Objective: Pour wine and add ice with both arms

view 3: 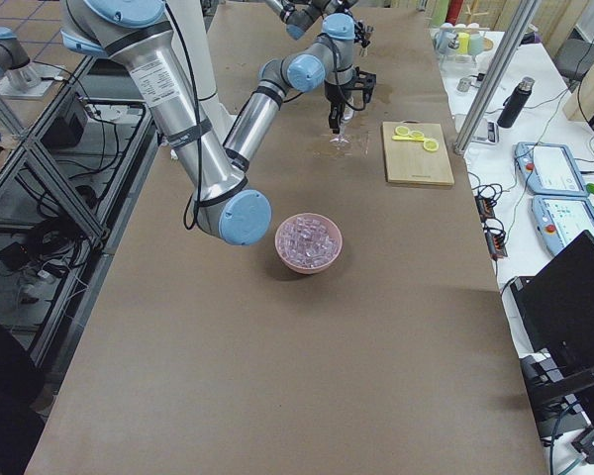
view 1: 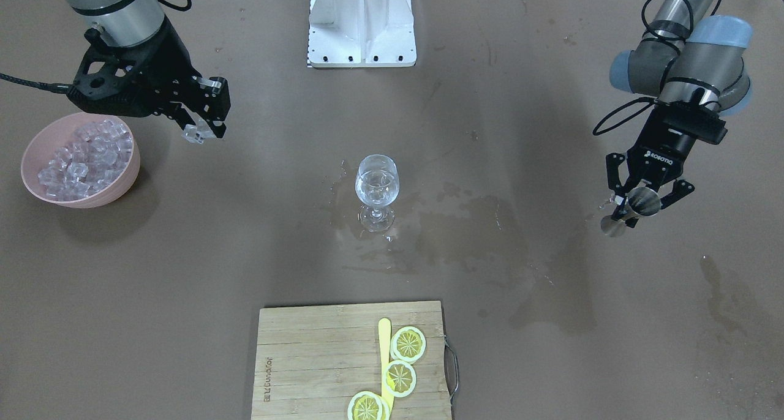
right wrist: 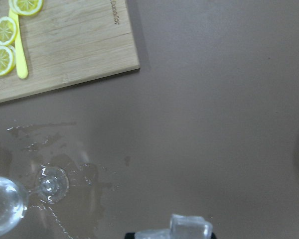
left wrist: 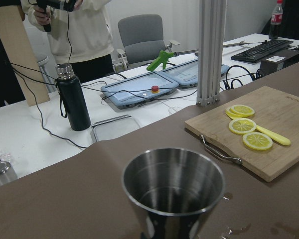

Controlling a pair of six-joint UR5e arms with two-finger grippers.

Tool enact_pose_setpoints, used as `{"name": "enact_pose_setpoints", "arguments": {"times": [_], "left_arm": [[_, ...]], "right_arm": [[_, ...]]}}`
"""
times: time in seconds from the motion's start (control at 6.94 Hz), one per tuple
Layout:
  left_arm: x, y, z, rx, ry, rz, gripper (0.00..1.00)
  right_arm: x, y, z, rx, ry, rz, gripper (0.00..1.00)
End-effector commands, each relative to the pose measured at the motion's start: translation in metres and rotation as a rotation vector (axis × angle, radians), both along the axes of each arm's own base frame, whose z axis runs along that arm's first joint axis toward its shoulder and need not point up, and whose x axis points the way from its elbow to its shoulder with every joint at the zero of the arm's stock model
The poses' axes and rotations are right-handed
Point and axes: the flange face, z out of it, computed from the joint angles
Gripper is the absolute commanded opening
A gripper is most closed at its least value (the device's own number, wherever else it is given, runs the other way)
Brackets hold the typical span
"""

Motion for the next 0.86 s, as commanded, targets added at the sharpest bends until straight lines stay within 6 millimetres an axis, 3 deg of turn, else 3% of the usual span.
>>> {"name": "enact_pose_setpoints", "arguments": {"times": [0.0,0.14,0.43,0.72], "left_arm": [[-0.017,0.016,0.069,-0.021,0.05,-0.008,0.0],[-0.029,0.027,0.1,-0.072,0.147,-0.023,0.0],[-0.031,0.03,0.101,-0.08,0.168,-0.025,0.0],[-0.038,0.033,0.116,-0.096,0.14,-0.062,0.0]], "right_arm": [[-0.022,-0.028,-0.037,0.014,-0.014,0.001,0.17],[-0.032,-0.04,-0.052,0.017,-0.016,0.001,0.17],[-0.054,-0.06,-0.082,0.02,-0.012,0.0,0.17],[-0.095,-0.072,-0.116,0.016,0.003,-0.018,0.17]]}}
